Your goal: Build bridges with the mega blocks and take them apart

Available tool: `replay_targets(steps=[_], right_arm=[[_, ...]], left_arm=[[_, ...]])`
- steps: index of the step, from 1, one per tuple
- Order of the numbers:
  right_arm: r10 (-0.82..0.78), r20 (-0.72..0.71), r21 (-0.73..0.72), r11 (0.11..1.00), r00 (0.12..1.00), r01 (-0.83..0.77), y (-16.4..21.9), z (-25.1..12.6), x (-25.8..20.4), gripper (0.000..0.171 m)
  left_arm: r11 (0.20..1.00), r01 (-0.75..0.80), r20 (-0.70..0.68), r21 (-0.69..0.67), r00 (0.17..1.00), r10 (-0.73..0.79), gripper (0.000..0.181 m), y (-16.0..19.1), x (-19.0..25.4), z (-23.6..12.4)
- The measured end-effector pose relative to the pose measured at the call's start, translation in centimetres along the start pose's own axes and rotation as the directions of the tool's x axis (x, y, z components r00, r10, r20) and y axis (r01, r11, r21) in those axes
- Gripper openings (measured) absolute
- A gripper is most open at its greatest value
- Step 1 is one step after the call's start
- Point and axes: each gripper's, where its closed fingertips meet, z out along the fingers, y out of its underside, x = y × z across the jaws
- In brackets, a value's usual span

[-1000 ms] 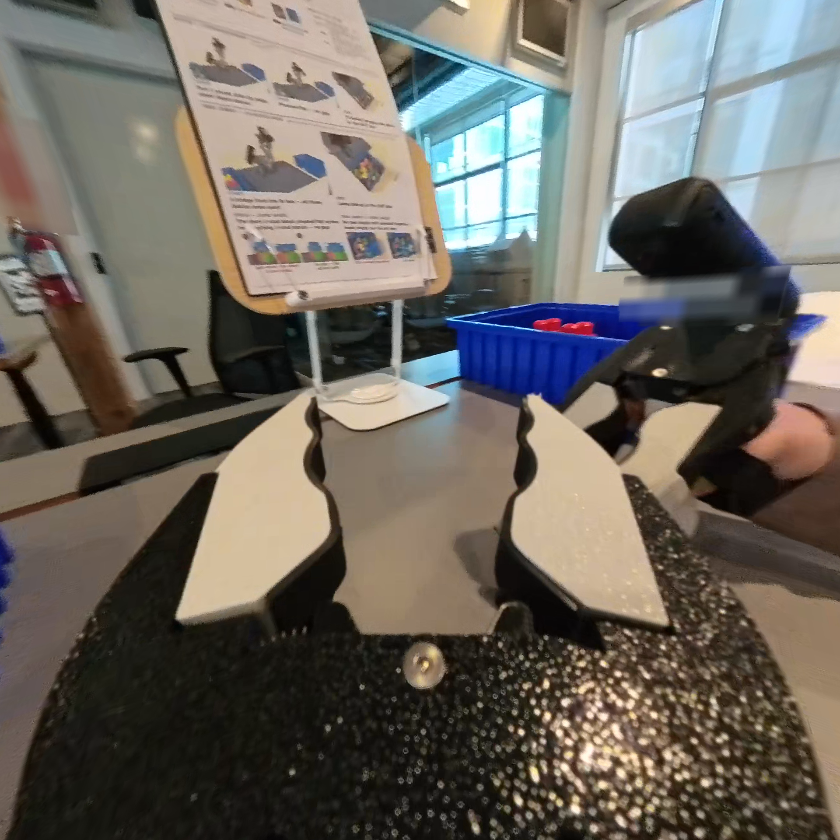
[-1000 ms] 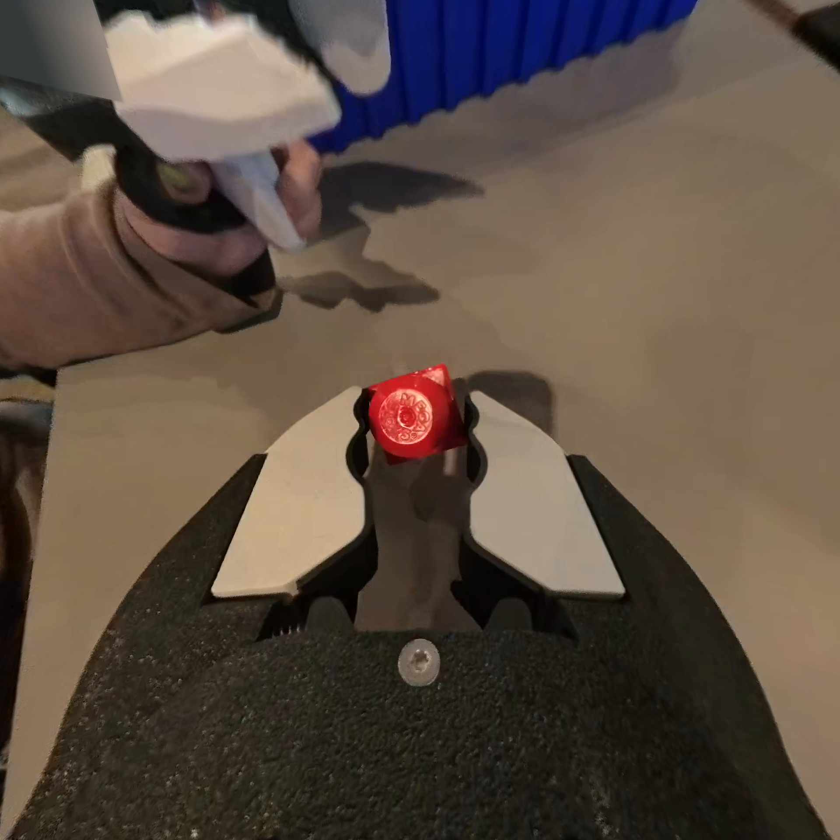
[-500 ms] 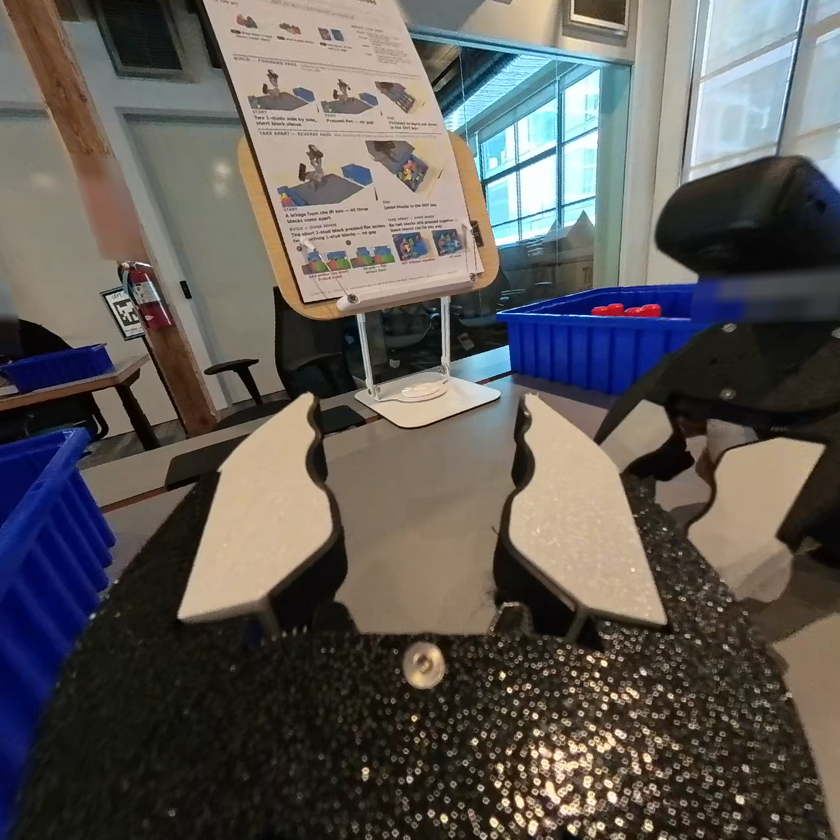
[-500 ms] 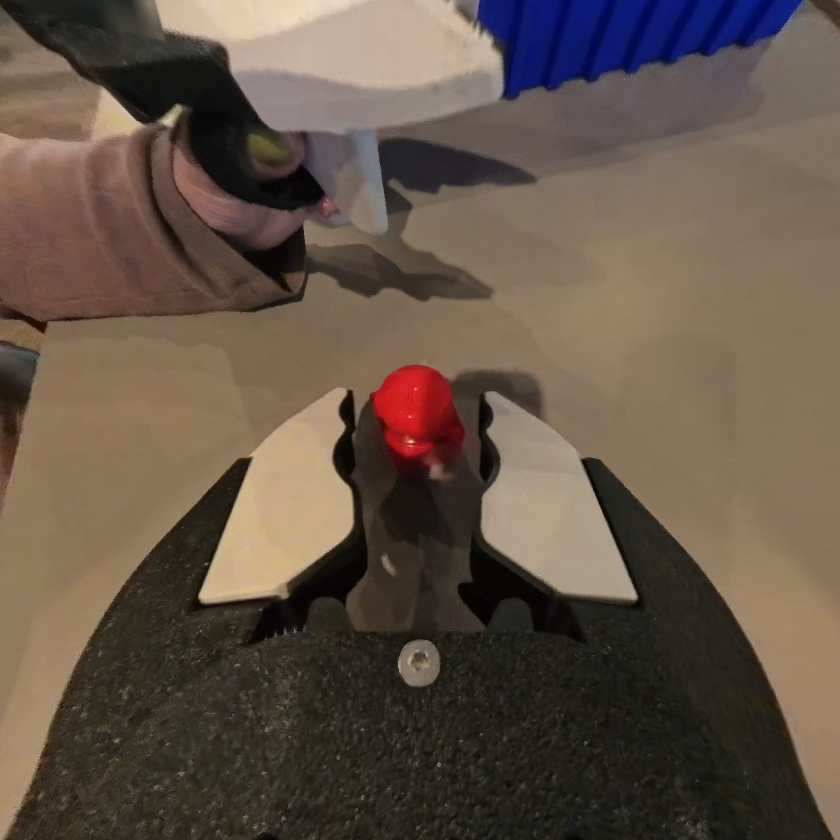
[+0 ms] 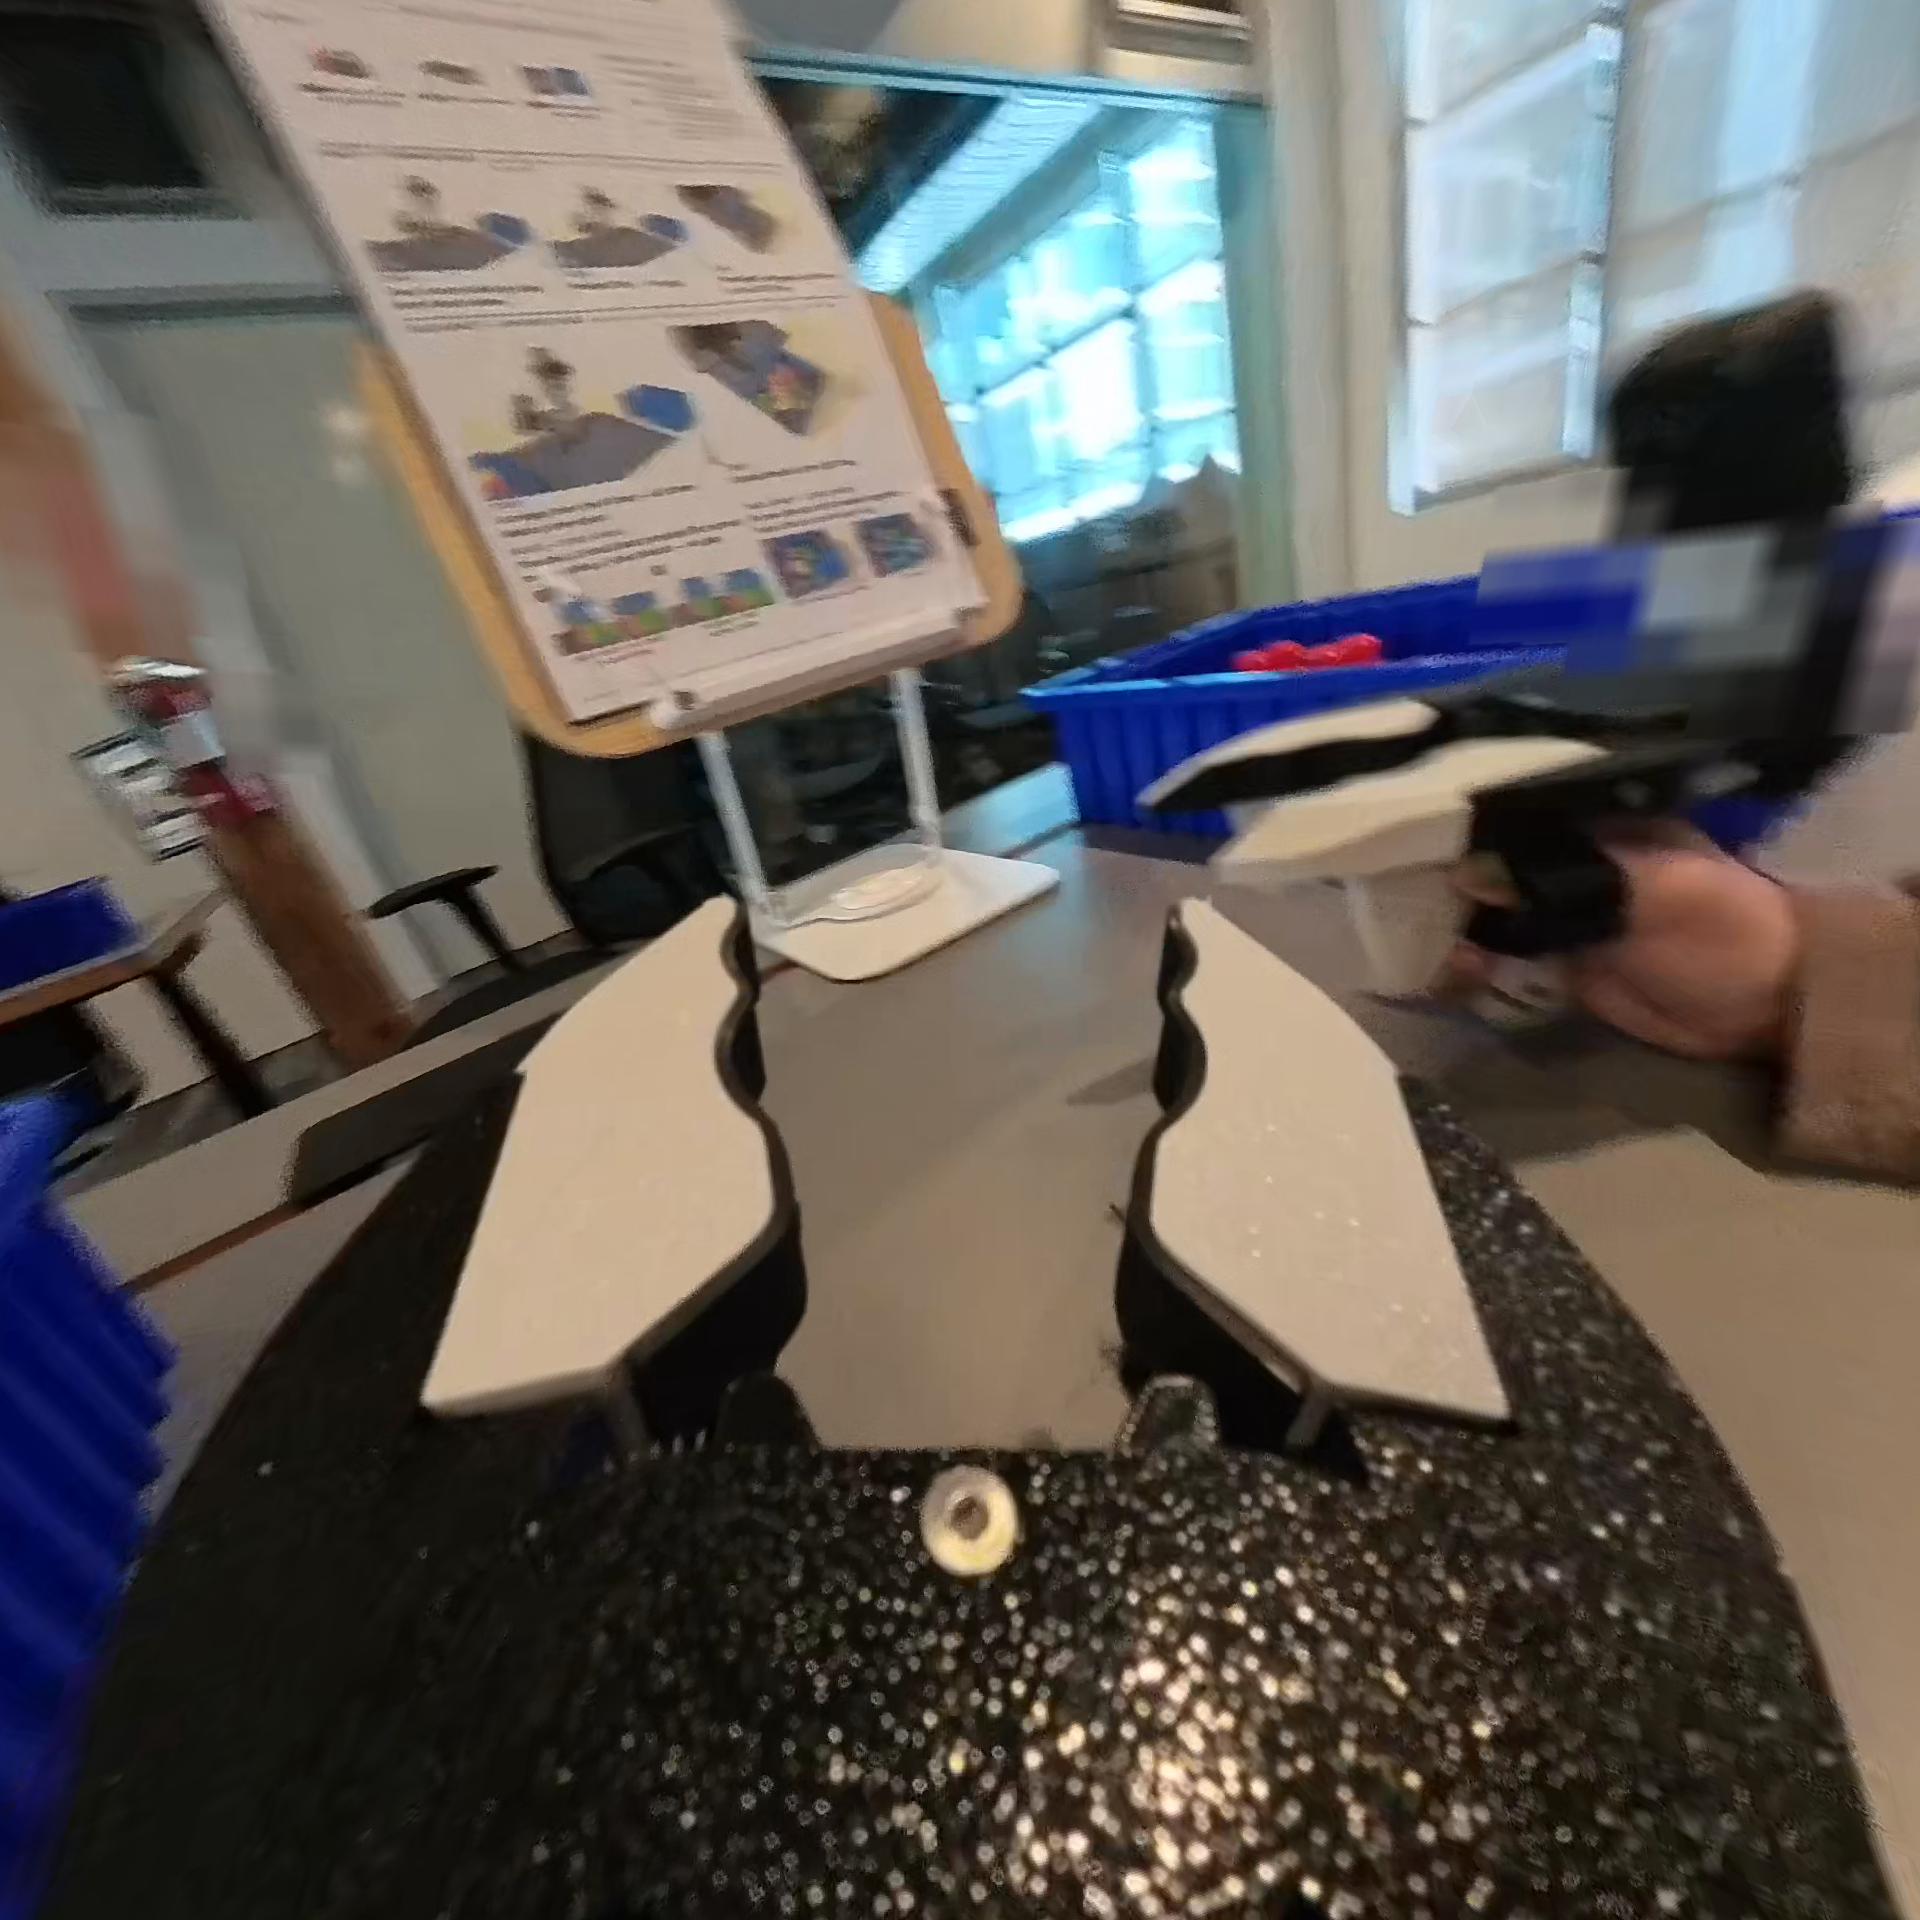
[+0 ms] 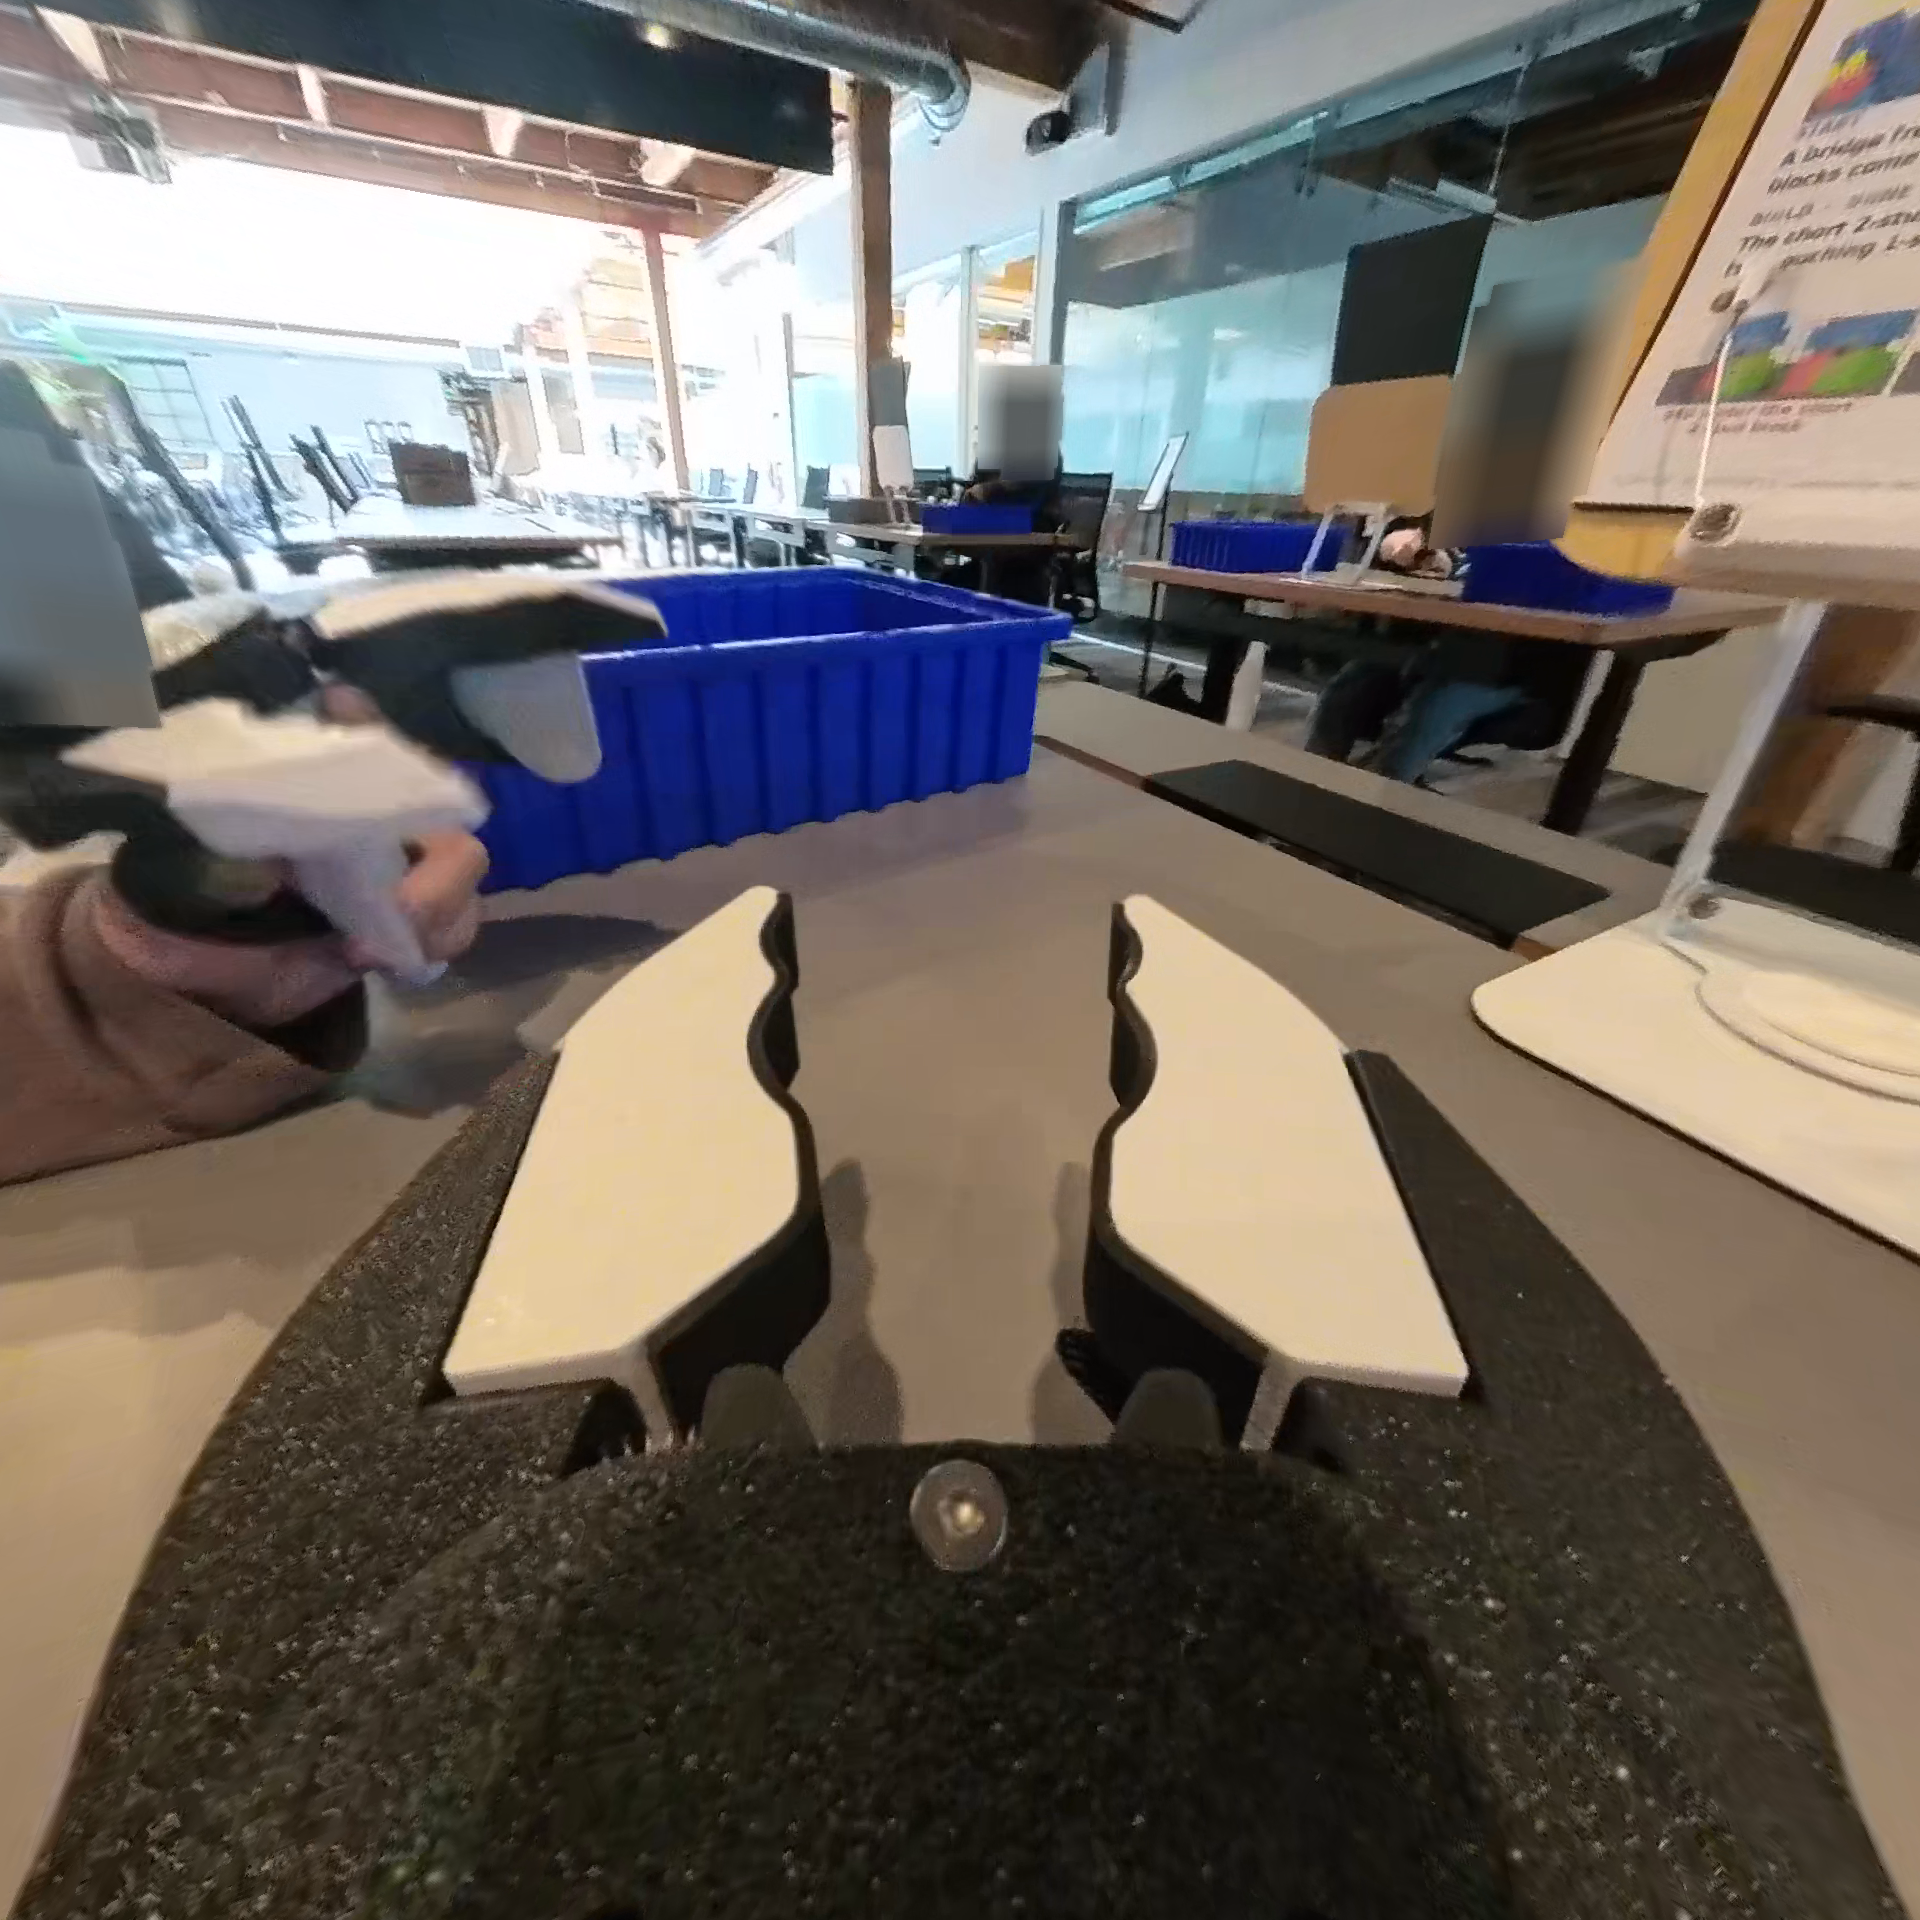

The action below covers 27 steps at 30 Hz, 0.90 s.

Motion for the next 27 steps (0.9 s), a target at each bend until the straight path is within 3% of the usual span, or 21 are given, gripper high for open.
replay_targets(steps=[3,6,12,19,27], right_arm=[[-0.004,-0.005,0.033,0.999,1.0,0.004,-0.5,-0.3,-0.1,0.056],[0.016,0.003,0.036,0.999,1.0,-0.016,-0.5,-0.4,-0.1,0.055],[0.066,0.024,0.022,0.998,0.998,-0.067,-0.1,-0.1,0.1,0.055],[0.074,0.053,-0.017,0.997,0.996,-0.073,0.5,0.3,-0.3,0.053],[0.06,0.079,-0.058,0.997,0.995,-0.055,1.1,0.7,-0.9,0.05]], left_arm=[[0.995,-0.073,-0.18,-0.072,0.982,0.059,0.078,1.1,2.8,-0.3],[0.975,-0.161,-0.235,-0.151,0.964,0.123,0.079,3.0,3.4,-0.8],[0.926,-0.205,-0.312,-0.318,0.945,0.101,0.09,6.1,4.4,-0.7],[0.86,-0.339,-0.308,-0.382,0.924,0.227,0.09,7.8,4.7,-0.2],[0.869,-0.301,-0.244,-0.391,0.945,0.218,0.086,7.6,3.4,-0.1]])
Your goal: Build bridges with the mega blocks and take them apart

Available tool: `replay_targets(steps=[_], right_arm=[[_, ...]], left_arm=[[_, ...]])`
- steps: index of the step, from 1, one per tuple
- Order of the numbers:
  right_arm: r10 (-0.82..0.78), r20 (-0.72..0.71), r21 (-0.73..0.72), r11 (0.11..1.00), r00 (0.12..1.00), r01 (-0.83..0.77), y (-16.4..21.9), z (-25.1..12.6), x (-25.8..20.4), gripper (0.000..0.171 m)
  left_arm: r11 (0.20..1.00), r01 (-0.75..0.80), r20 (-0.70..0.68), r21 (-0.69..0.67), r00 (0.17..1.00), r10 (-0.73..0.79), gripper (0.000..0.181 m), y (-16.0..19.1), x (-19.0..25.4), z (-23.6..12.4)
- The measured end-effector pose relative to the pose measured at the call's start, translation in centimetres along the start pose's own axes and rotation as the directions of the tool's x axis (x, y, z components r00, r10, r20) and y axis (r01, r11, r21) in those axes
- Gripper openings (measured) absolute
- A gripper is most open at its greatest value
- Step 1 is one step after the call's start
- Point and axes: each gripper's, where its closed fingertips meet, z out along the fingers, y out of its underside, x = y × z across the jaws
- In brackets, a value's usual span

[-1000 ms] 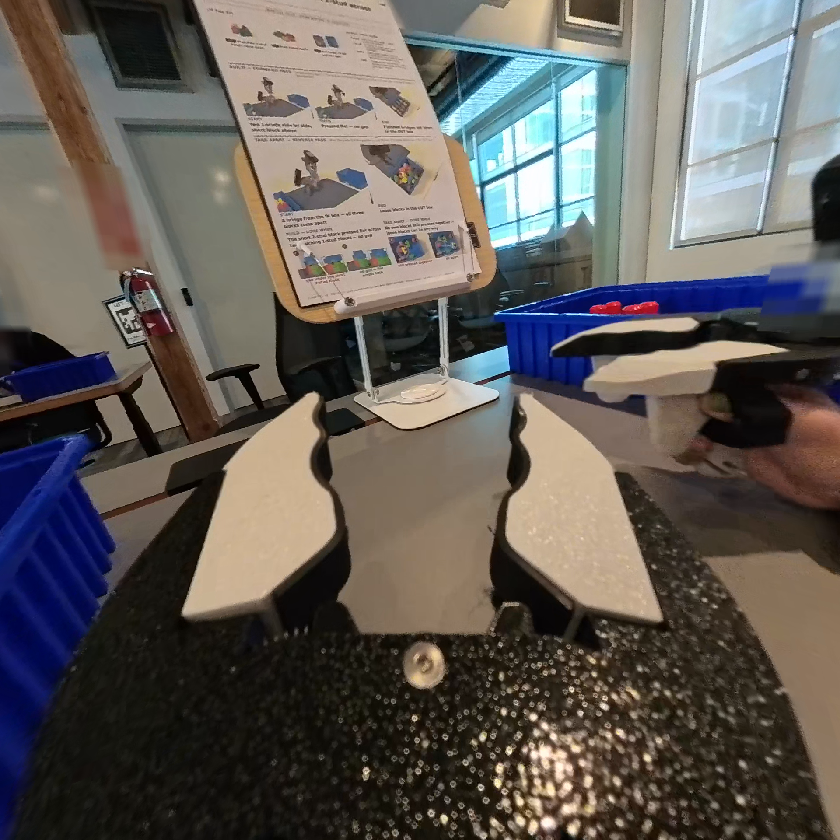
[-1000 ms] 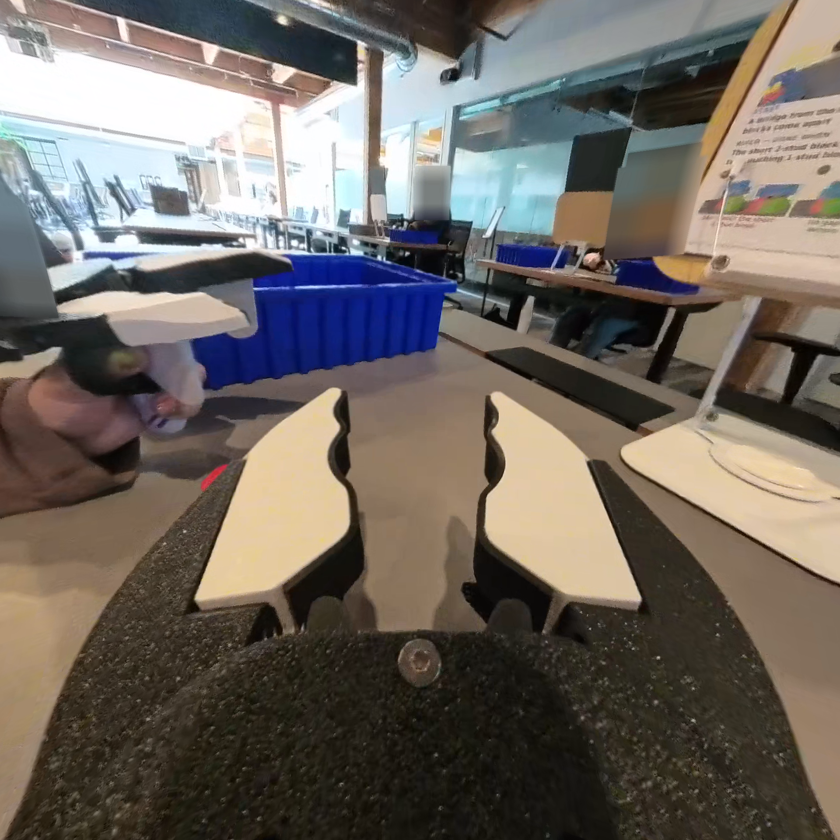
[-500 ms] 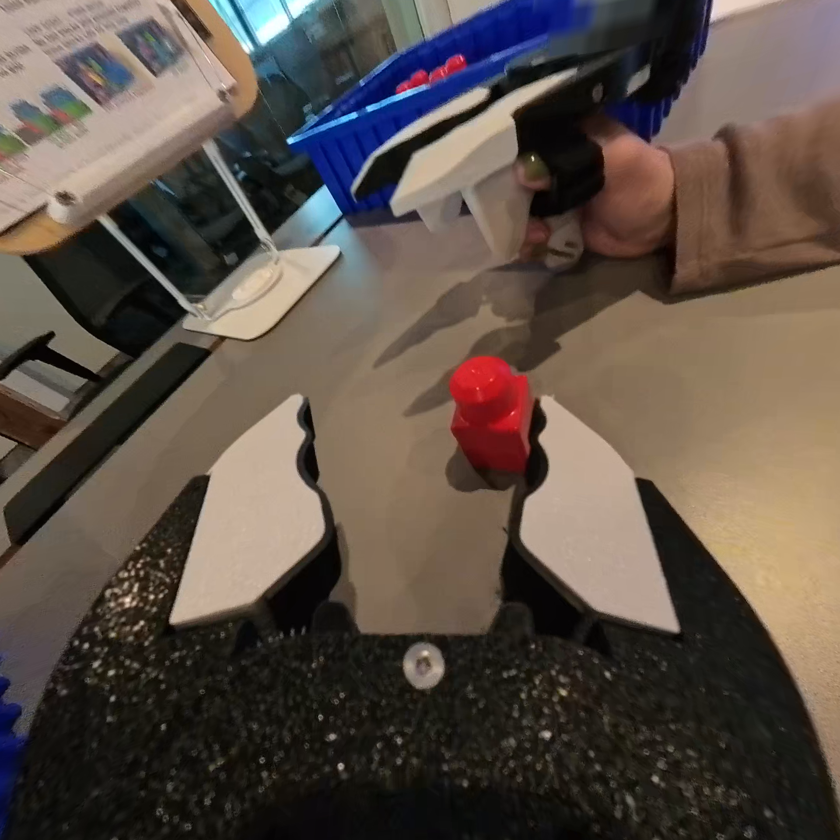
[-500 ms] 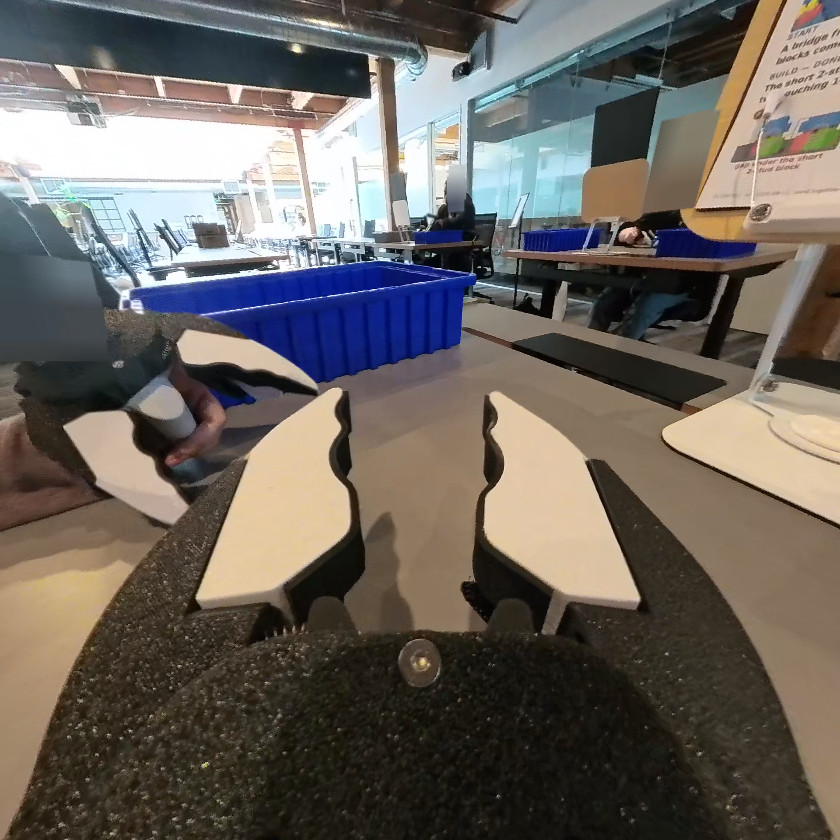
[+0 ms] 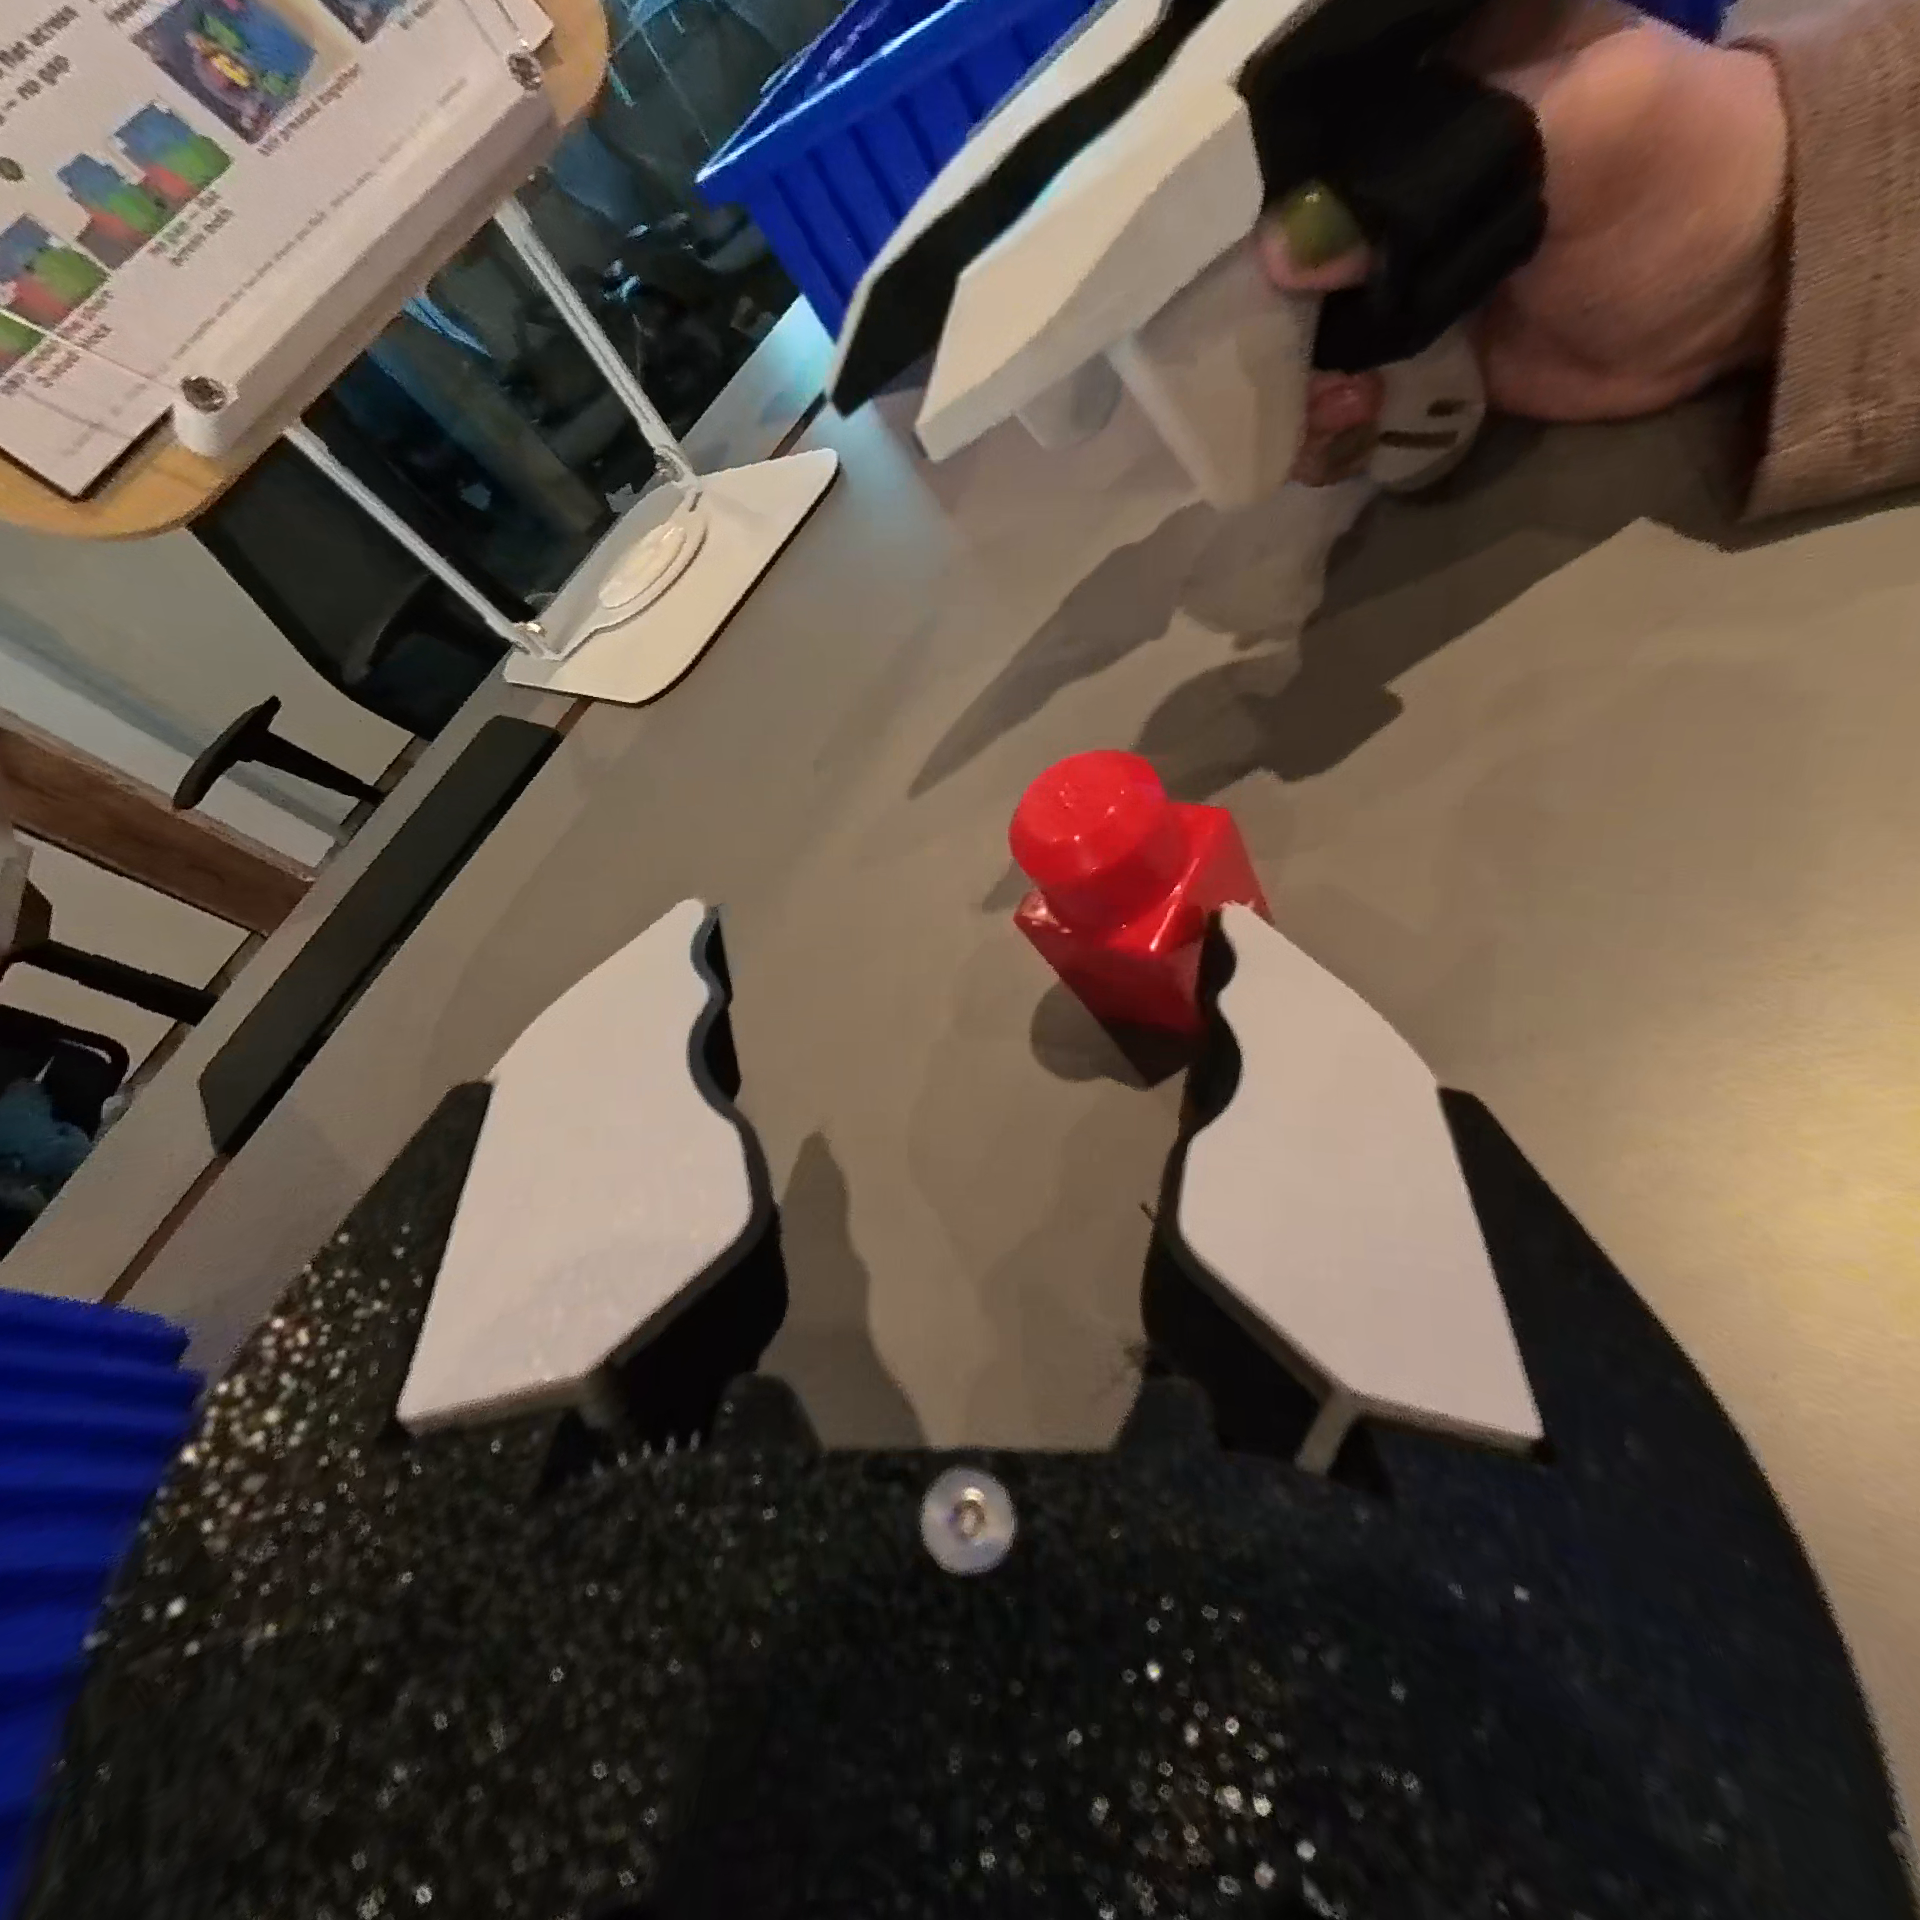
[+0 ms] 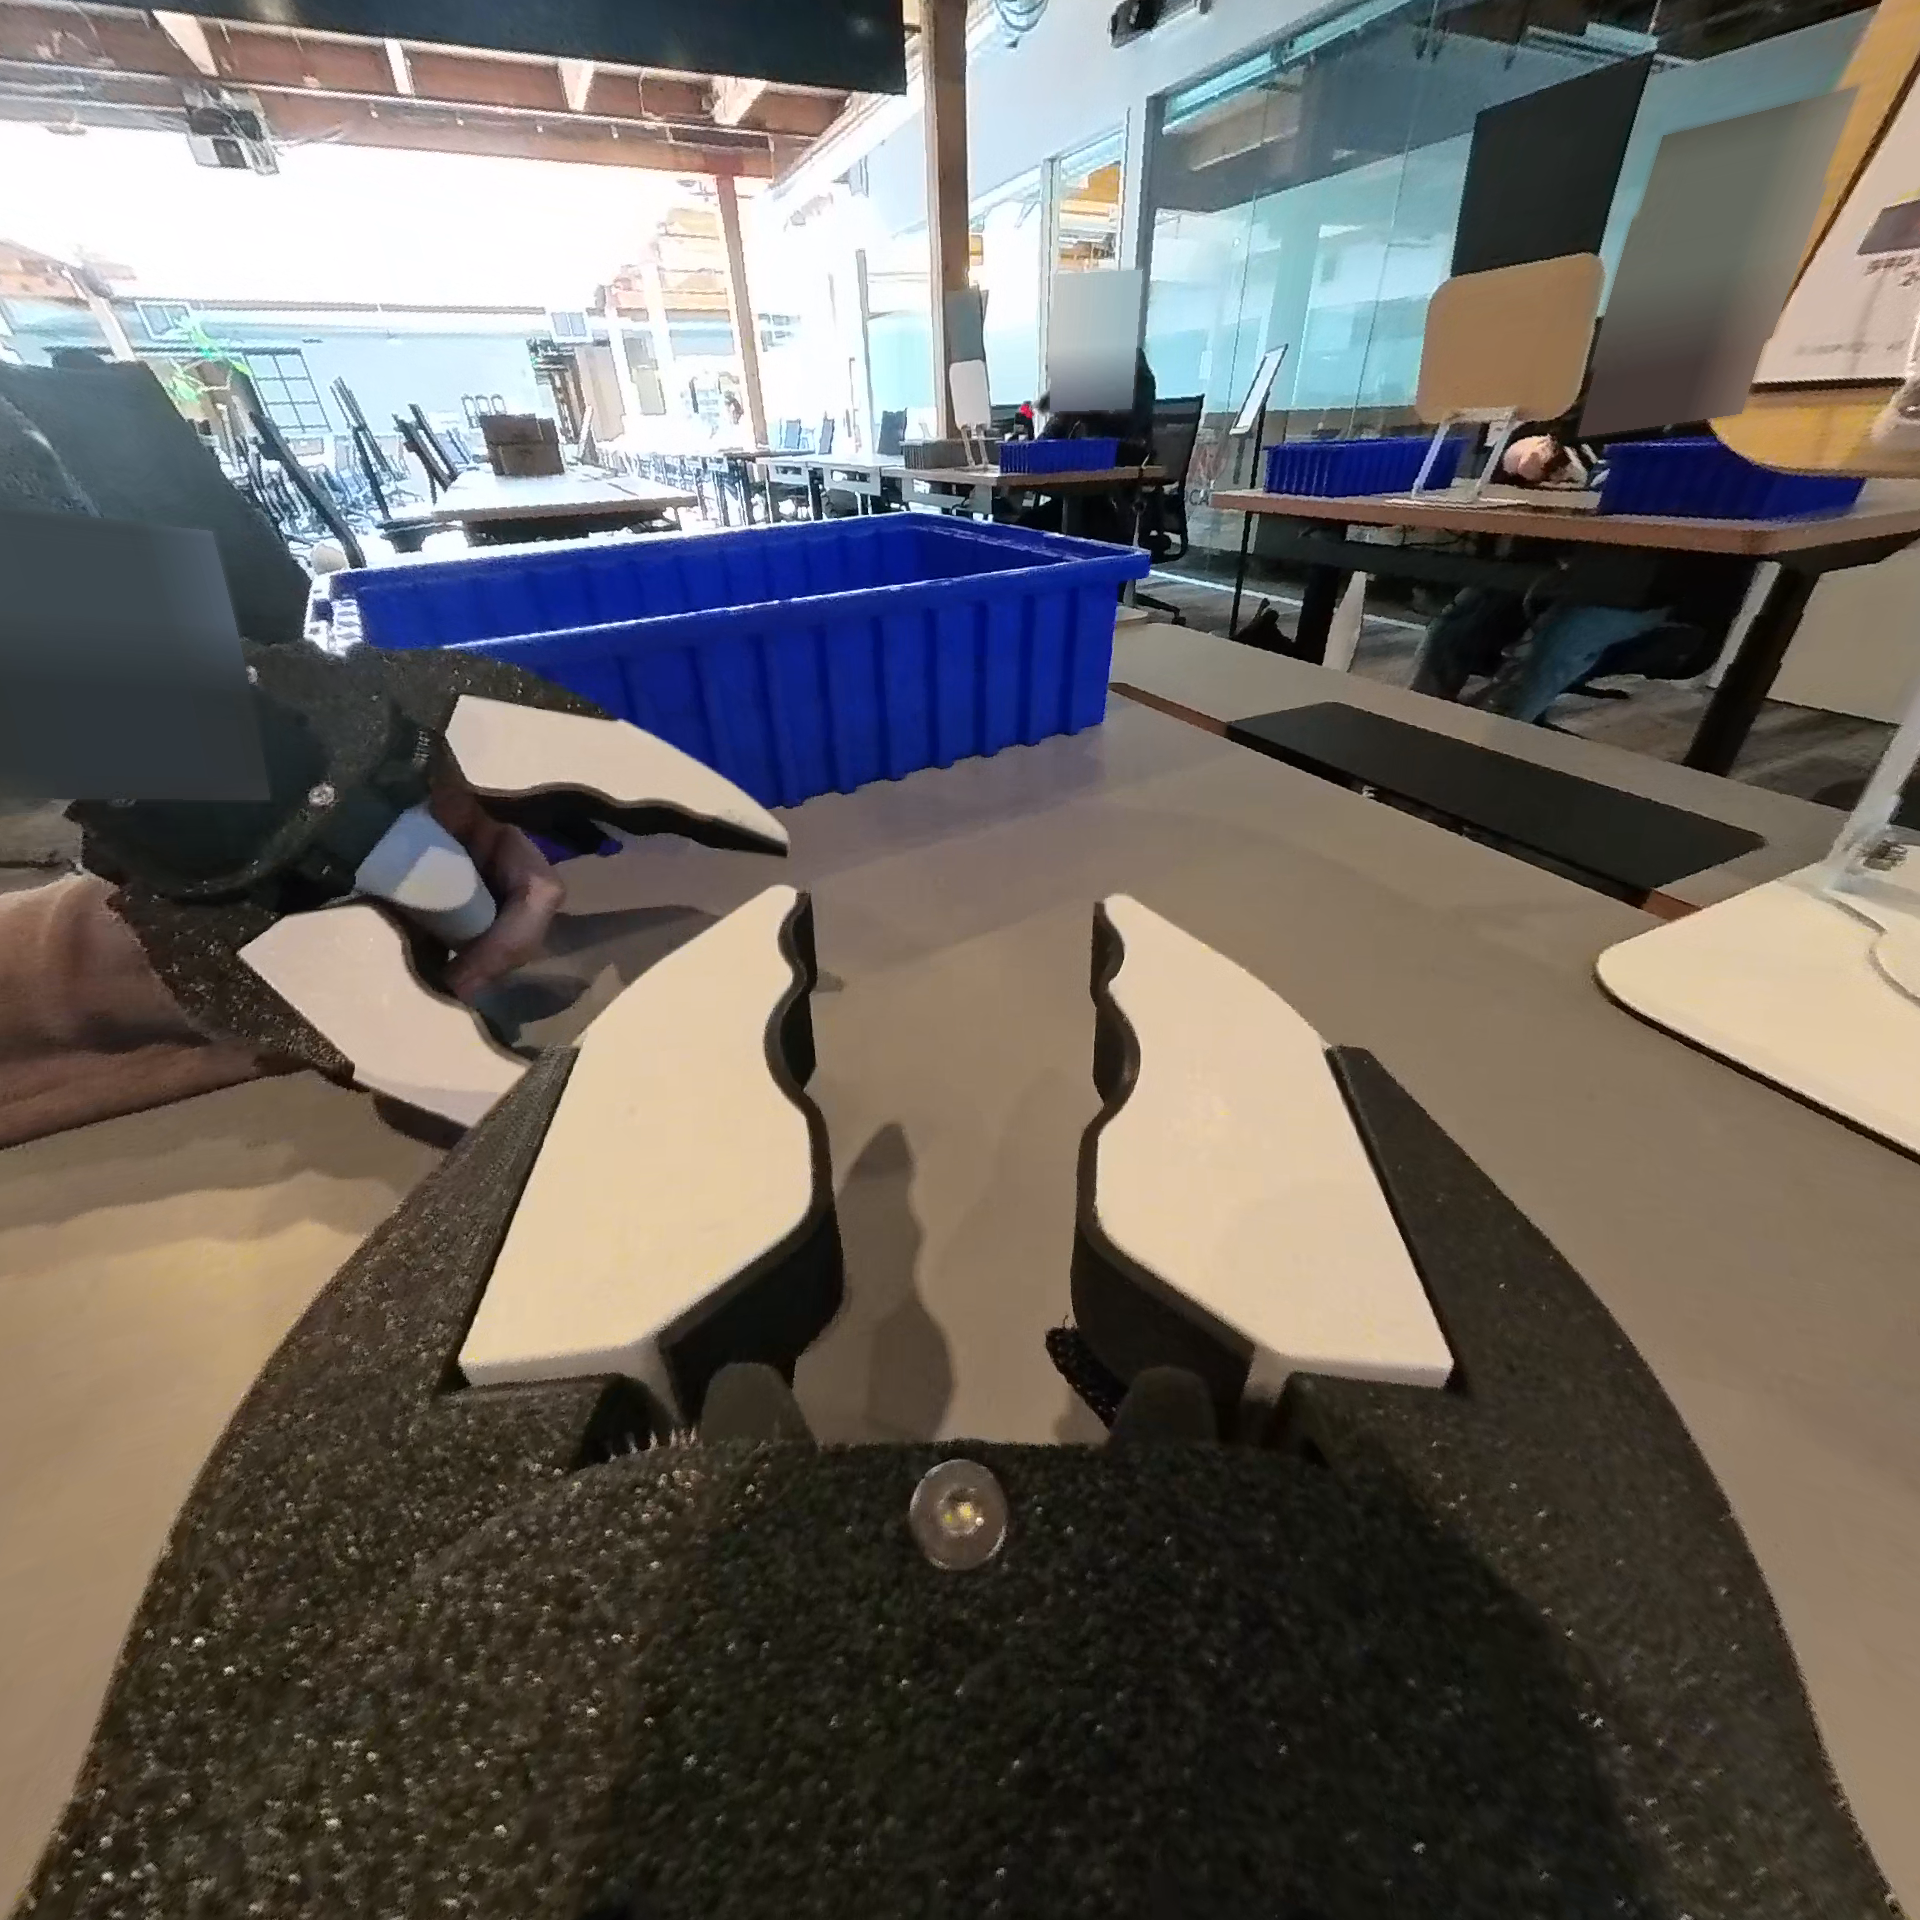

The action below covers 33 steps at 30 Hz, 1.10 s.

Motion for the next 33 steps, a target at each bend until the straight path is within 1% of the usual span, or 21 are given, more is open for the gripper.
replay_targets(steps=[6,9,11,13,16,17,20,22,24,26,29,31,33], right_arm=[[-0.006,0.008,-0.004,1.0,1.0,0.006,0.1,0.1,-0.2,0.05],[-0.008,0.003,0.0,1.0,1.0,0.008,0.0,0.0,-0.1,0.05],[-0.005,0.001,0.001,1.0,1.0,0.005,0.0,0.0,-0.1,0.05],[0.0,0.0,0.006,1.0,1.0,0.0,-0.1,-0.1,0.0,0.049],[0.014,-0.003,0.009,1.0,1.0,-0.014,-0.1,-0.1,0.1,0.049],[0.021,-0.003,0.012,1.0,1.0,-0.021,-0.1,-0.2,0.2,0.049],[0.046,-0.007,0.022,0.999,0.999,-0.046,-0.2,-0.3,0.5,0.049],[0.065,-0.011,0.033,0.997,0.998,-0.065,-0.3,-0.4,0.7,0.048],[0.089,-0.015,0.047,0.995,0.996,-0.088,-0.4,-0.5,1.0,0.048],[0.116,-0.021,0.065,0.991,0.993,-0.114,-0.6,-0.7,1.3,0.048],[0.148,-0.023,0.084,0.986,0.989,-0.146,-0.8,-0.9,1.6,0.048],[0.154,-0.02,0.084,0.985,0.988,-0.152,-0.7,-0.9,1.6,0.048],[0.141,-0.014,0.068,0.988,0.99,-0.14,-0.6,-0.8,1.4,0.048]], left_arm=[[0.999,0.0,0.001,0.043,1.0,0.0,0.085,-0.7,0.1,-0.2],[0.996,-0.009,0.042,0.093,0.999,0.005,0.086,-1.6,-0.4,-0.7],[0.989,0.006,0.116,0.144,0.993,-0.023,0.086,-3.0,-1.3,-1.9],[0.978,0.039,0.24,0.203,0.967,-0.089,0.083,-4.8,-2.9,-4.3],[0.968,0.071,0.42,0.239,0.892,-0.169,0.068,-5.8,-5.0,-8.9],[0.972,0.08,0.458,0.221,0.871,-0.175,0.065,-5.4,-5.7,-10.3],[0.989,0.122,0.557,0.086,0.817,-0.15,0.068,-3.3,-8.2,-14.2],[0.986,0.169,0.615,0.018,0.775,-0.144,0.069,-1.8,-10.4,-17.0],[0.977,0.212,0.652,0.016,0.739,-0.17,0.068,-0.7,-12.7,-19.7],[0.965,0.262,0.669,0.03,0.712,-0.214,0.061,0.4,-15.2,-21.8],[0.941,0.339,0.65,-0.007,0.717,-0.253,0.06,2.9,-19.2,-22.6],[0.916,0.397,0.608,-0.058,0.742,-0.282,0.06,5.0,-21.7,-21.4],[0.881,0.462,0.535,-0.098,0.771,-0.345,0.059,7.0,-23.8,-19.0]])
